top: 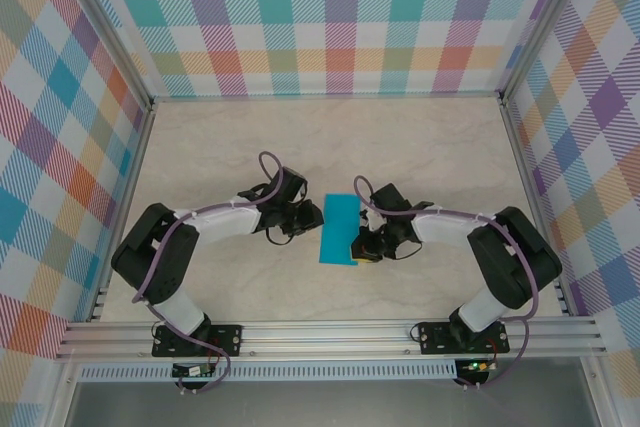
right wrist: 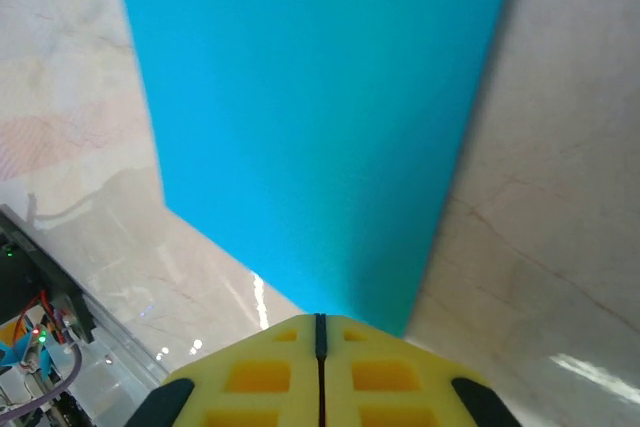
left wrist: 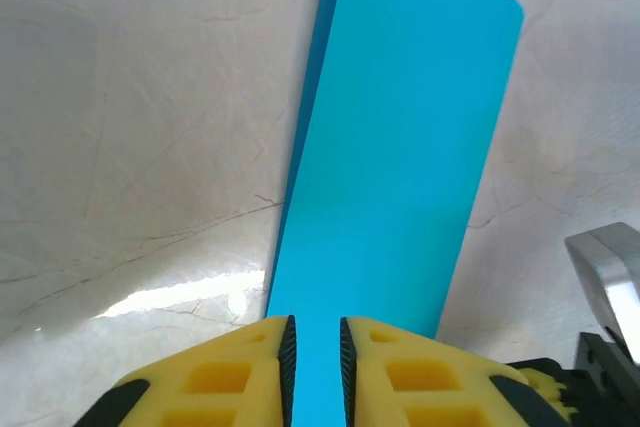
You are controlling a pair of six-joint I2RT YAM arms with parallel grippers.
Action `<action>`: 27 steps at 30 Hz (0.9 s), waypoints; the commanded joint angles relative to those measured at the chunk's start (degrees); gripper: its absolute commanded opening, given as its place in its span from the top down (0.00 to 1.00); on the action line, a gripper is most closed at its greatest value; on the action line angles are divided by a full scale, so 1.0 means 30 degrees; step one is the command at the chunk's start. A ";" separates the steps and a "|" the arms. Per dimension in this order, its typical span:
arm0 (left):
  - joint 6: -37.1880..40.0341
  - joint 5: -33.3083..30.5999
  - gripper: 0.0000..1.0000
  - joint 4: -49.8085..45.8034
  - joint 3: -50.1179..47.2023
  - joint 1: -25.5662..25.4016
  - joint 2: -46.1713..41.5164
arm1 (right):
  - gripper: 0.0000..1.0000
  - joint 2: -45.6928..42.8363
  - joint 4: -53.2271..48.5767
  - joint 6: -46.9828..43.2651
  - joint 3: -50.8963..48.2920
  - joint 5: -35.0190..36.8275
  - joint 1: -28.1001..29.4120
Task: Fold a paper plane with a square sheet of paper (pick it up from the middle)
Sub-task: Fold the triangle a second time at the center of the table.
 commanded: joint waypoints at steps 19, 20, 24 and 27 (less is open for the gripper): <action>-0.0871 0.2624 0.55 0.1260 0.0095 0.1096 0.1452 | 0.72 -0.0129 0.1476 0.3544 0.0649 0.2029 -0.0354; -0.0828 0.2683 0.55 0.1238 0.0121 0.1096 0.1533 | 0.72 -0.0029 0.1539 0.3558 0.0647 0.2009 -0.0359; -0.0788 0.2875 0.55 0.1278 0.0211 0.1096 0.1877 | 0.72 0.0478 0.1378 0.3558 0.0700 0.2213 -0.0457; -0.0845 0.2948 0.55 0.1357 0.0237 0.1096 0.1999 | 0.73 0.0715 0.1370 0.3563 0.0590 0.2278 -0.0462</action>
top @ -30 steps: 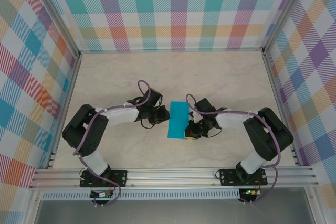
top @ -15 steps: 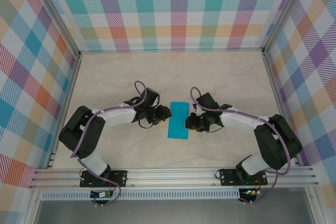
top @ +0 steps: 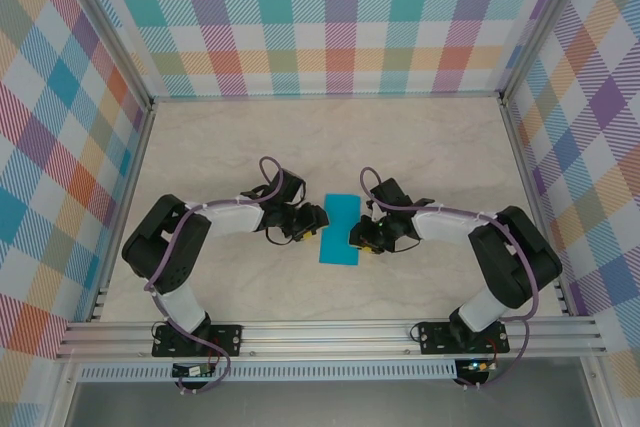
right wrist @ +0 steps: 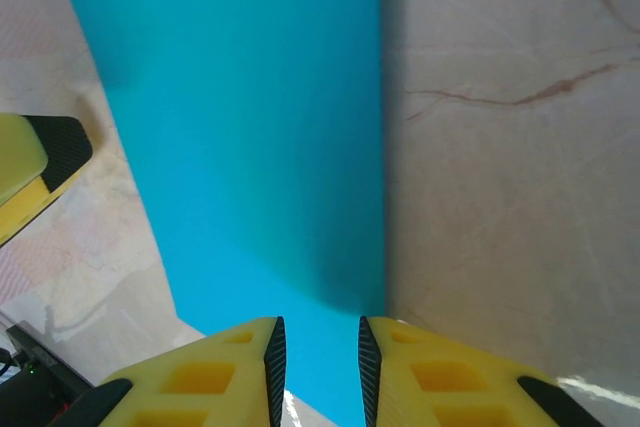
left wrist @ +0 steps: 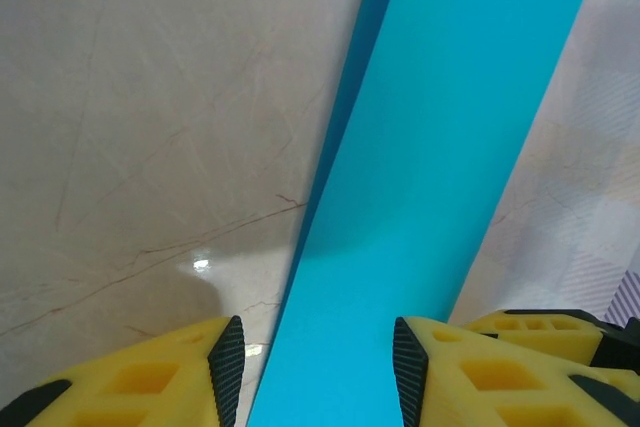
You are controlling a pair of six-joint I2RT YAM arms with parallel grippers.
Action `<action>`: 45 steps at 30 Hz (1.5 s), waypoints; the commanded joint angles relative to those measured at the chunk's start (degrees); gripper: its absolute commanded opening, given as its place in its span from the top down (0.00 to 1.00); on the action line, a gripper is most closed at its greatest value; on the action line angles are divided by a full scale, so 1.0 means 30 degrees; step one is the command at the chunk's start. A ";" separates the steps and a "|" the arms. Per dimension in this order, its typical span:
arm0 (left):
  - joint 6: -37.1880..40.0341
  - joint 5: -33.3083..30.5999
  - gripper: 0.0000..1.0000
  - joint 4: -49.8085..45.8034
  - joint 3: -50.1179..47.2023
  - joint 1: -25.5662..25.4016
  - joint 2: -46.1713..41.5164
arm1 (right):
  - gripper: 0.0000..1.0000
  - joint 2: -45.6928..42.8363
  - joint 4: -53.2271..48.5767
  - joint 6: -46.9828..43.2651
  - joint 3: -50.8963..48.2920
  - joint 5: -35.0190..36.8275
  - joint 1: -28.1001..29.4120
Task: Fold a paper plane with a square sheet of paper (pick it up from the middle)
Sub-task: Fold the triangle a second time at the center of the table.
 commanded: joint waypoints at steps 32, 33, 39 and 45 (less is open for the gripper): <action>0.0012 0.1890 0.60 0.1062 0.1214 0.0090 0.1592 | 0.75 0.1116 0.0743 0.0187 -0.1332 0.0423 -0.0222; 0.0017 0.1999 0.62 0.1131 0.1193 0.0090 0.1549 | 0.75 0.1130 0.0764 0.0185 -0.1376 0.0422 -0.0235; 0.0025 0.1806 0.66 0.0866 0.1120 0.0090 0.1156 | 0.75 0.1130 0.0786 0.0184 -0.1455 0.0451 -0.0222; -0.0072 0.1563 0.68 0.0830 0.0885 0.0090 0.0575 | 0.75 0.1130 0.0849 0.0258 -0.1441 0.0452 -0.0207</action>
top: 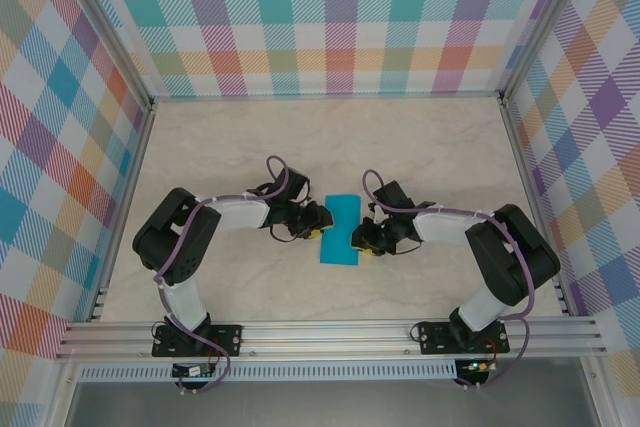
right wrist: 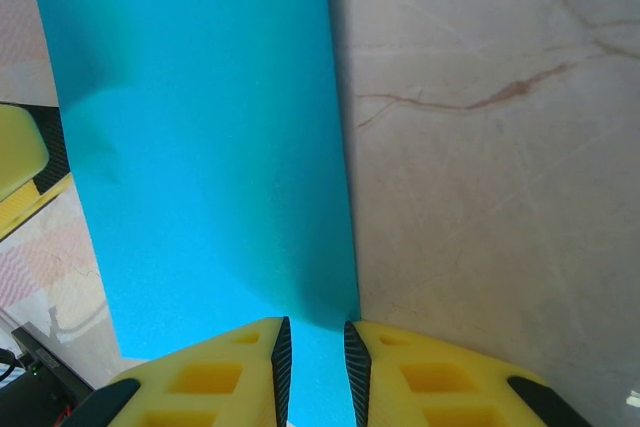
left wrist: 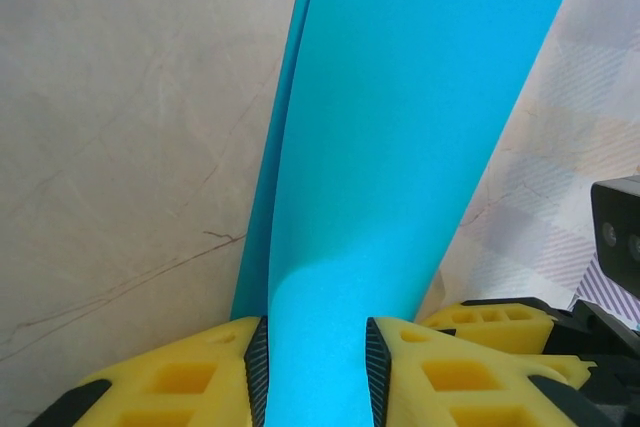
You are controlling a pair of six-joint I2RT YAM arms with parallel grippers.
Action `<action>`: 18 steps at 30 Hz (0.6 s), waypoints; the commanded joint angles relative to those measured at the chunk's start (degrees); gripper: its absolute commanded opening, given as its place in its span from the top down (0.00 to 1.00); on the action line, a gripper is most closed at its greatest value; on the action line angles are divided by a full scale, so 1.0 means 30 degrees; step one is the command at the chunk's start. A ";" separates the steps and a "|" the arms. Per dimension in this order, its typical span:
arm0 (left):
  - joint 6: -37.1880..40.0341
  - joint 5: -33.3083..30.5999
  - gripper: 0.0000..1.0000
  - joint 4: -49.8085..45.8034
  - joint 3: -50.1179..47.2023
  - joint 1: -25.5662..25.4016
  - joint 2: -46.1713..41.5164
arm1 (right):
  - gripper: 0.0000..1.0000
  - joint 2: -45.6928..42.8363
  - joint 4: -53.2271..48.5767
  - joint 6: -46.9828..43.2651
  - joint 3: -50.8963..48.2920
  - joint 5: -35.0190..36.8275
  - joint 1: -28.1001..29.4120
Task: Fold a paper plane with a square sheet of paper (pick it up from the middle)
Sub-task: Fold the triangle a second time at the center of the table.
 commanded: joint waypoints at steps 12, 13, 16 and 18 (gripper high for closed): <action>-0.1635 0.0465 0.65 0.2144 -0.1337 0.0099 -0.1024 | 0.74 0.0638 -0.0189 0.0368 -0.0412 0.0677 0.0018; -0.1694 0.0485 0.65 0.2301 -0.1406 0.0097 -0.1052 | 0.74 0.0592 -0.0197 0.0368 -0.0417 0.0651 0.0033; -0.2189 0.0923 0.66 0.3217 -0.1692 0.0097 -0.0968 | 0.74 0.0544 -0.0074 0.0451 -0.0446 0.0609 0.0018; -0.2704 0.1283 0.67 0.4062 -0.1876 0.0097 -0.0877 | 0.74 0.0433 0.0038 0.0498 -0.0490 0.0506 0.0018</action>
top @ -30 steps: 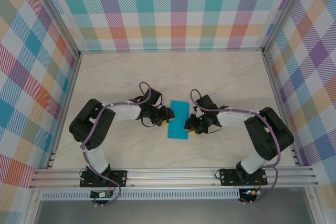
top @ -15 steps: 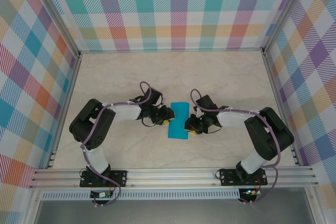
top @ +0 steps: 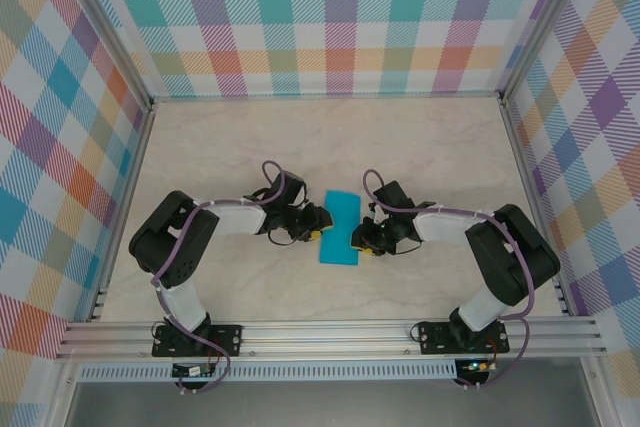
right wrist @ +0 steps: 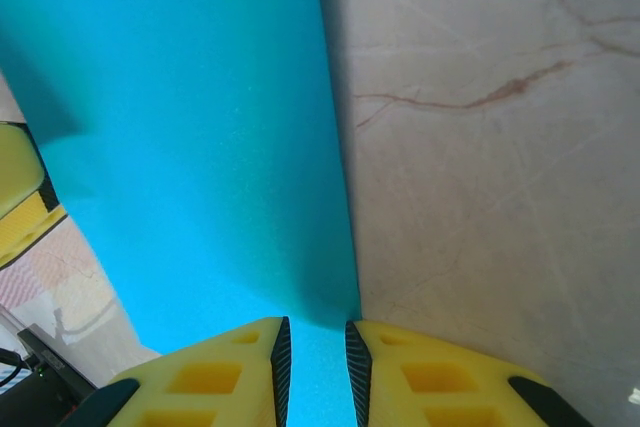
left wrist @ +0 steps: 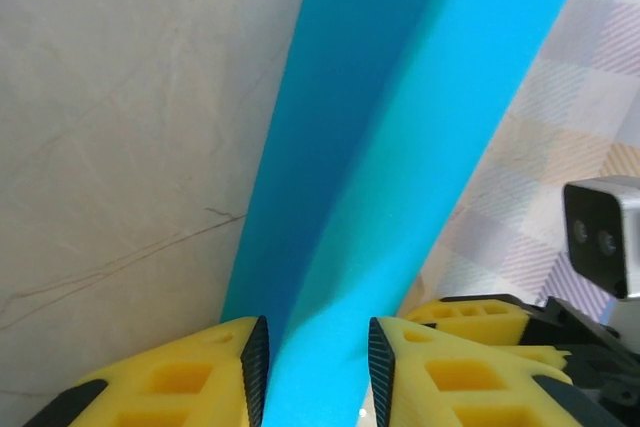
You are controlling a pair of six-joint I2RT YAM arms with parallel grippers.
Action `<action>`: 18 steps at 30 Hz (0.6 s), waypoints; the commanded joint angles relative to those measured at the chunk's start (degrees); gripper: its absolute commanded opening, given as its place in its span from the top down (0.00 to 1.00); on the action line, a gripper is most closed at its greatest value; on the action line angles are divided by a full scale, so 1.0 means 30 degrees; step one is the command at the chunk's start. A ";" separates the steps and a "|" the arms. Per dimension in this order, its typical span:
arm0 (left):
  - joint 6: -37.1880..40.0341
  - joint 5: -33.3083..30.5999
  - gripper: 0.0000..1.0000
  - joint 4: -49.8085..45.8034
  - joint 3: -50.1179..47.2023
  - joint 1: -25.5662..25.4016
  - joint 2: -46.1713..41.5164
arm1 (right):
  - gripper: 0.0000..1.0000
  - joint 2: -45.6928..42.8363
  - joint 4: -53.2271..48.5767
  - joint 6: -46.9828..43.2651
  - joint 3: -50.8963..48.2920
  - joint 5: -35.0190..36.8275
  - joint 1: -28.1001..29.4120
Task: Fold a paper plane with a square sheet of paper (pick it up from the middle)
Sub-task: Fold the triangle a second time at the center of the table.
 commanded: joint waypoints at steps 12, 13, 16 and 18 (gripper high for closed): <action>-0.0310 0.0302 0.83 0.0542 -0.0418 0.0097 -0.1141 | 0.70 -0.2061 -0.0551 0.0172 -0.0471 0.1400 0.0041; -0.0105 0.0297 0.85 0.0339 -0.0361 0.0098 -0.1164 | 0.70 -0.2389 -0.0696 0.0166 -0.0497 0.1577 0.0040; 0.0588 0.0387 0.90 -0.0448 -0.0034 0.0097 -0.1223 | 0.69 -0.3702 -0.0827 0.0164 -0.0859 0.2077 0.0042; 0.1030 0.0343 0.94 -0.1164 0.0284 0.0097 -0.1303 | 0.68 -0.4958 -0.1102 0.0085 -0.1111 0.2794 0.0040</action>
